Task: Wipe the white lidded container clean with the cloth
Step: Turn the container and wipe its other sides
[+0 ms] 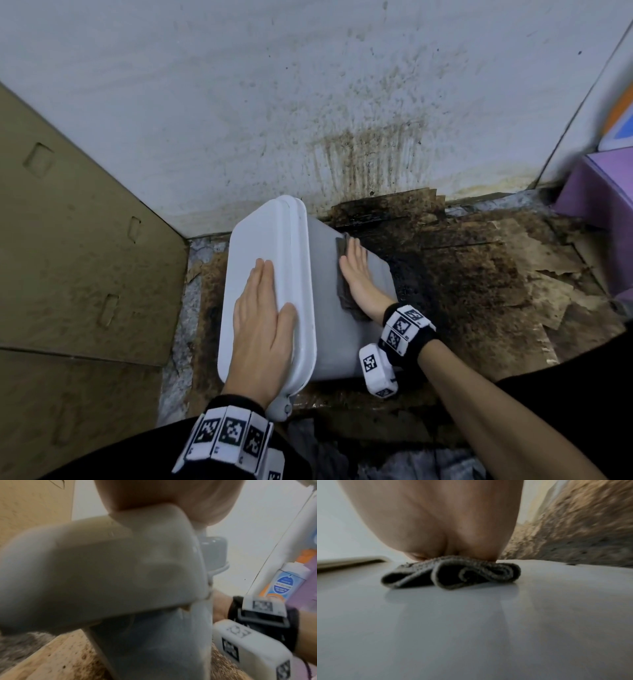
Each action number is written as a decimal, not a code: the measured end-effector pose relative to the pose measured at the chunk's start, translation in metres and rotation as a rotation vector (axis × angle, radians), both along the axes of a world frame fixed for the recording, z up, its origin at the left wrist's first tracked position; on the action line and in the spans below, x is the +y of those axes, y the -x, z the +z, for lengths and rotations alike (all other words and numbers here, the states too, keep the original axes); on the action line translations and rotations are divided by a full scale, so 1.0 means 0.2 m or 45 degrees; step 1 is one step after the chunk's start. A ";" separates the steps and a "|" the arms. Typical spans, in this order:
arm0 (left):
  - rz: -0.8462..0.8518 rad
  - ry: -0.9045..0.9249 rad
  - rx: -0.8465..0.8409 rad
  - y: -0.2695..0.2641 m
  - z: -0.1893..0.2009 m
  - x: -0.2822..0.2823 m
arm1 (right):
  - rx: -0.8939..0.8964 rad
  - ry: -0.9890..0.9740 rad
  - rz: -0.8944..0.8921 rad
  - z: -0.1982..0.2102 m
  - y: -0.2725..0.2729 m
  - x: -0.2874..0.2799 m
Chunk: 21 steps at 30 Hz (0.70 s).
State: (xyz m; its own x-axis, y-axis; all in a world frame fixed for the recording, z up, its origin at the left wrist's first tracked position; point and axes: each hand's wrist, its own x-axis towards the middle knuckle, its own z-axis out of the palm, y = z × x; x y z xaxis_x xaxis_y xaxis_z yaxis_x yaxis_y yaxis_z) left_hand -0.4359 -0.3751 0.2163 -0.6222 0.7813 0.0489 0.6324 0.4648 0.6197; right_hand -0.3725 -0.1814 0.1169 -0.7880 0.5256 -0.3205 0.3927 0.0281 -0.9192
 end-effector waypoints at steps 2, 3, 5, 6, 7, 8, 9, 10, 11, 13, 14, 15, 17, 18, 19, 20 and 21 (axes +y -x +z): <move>-0.005 0.004 0.009 -0.01 0.00 0.00 | 0.106 -0.004 0.041 0.14 0.05 -0.02; -0.010 0.006 0.014 -0.02 0.00 0.01 | 0.150 -0.001 0.066 0.20 0.08 -0.03; -0.017 0.011 0.024 -0.02 0.00 0.01 | 0.198 -0.010 0.133 0.26 0.10 -0.02; -0.015 0.013 0.027 -0.02 0.00 0.01 | 0.202 -0.040 0.171 0.26 0.10 -0.01; -0.011 0.014 0.028 -0.02 0.00 0.01 | 0.195 -0.089 0.209 0.25 0.10 0.00; -0.009 0.018 0.029 -0.02 0.00 0.01 | 0.188 -0.141 0.241 0.23 0.10 0.01; -0.009 0.022 0.030 -0.02 0.00 0.01 | 0.182 -0.184 0.269 0.20 0.09 0.02; -0.009 0.026 0.032 -0.02 0.00 0.01 | 0.176 -0.206 0.287 0.17 0.08 0.03; -0.010 0.029 0.031 -0.02 0.00 0.01 | 0.164 -0.217 0.294 0.14 0.08 0.05; -0.012 0.031 0.024 -0.01 0.00 0.01 | 0.104 -0.184 0.270 0.07 0.06 0.11; -0.013 0.027 0.014 -0.01 0.01 0.01 | 0.052 -0.150 0.242 0.02 0.04 0.15; -0.013 0.023 0.001 -0.01 0.01 0.01 | -0.014 -0.104 0.218 -0.02 0.01 0.19; -0.015 0.017 -0.019 -0.02 0.03 0.01 | -0.164 -0.012 0.186 -0.13 -0.07 0.25; -0.012 0.014 -0.027 -0.02 0.03 0.00 | -0.227 0.024 0.165 -0.19 -0.10 0.27; -0.010 0.012 -0.030 -0.02 0.03 0.00 | -0.260 0.052 0.142 -0.23 -0.13 0.29; -0.010 0.009 -0.028 -0.02 0.03 0.00 | -0.270 0.082 0.107 -0.27 -0.14 0.29; -0.010 0.008 -0.022 -0.02 0.03 0.01 | -0.272 0.100 0.069 -0.30 -0.14 0.29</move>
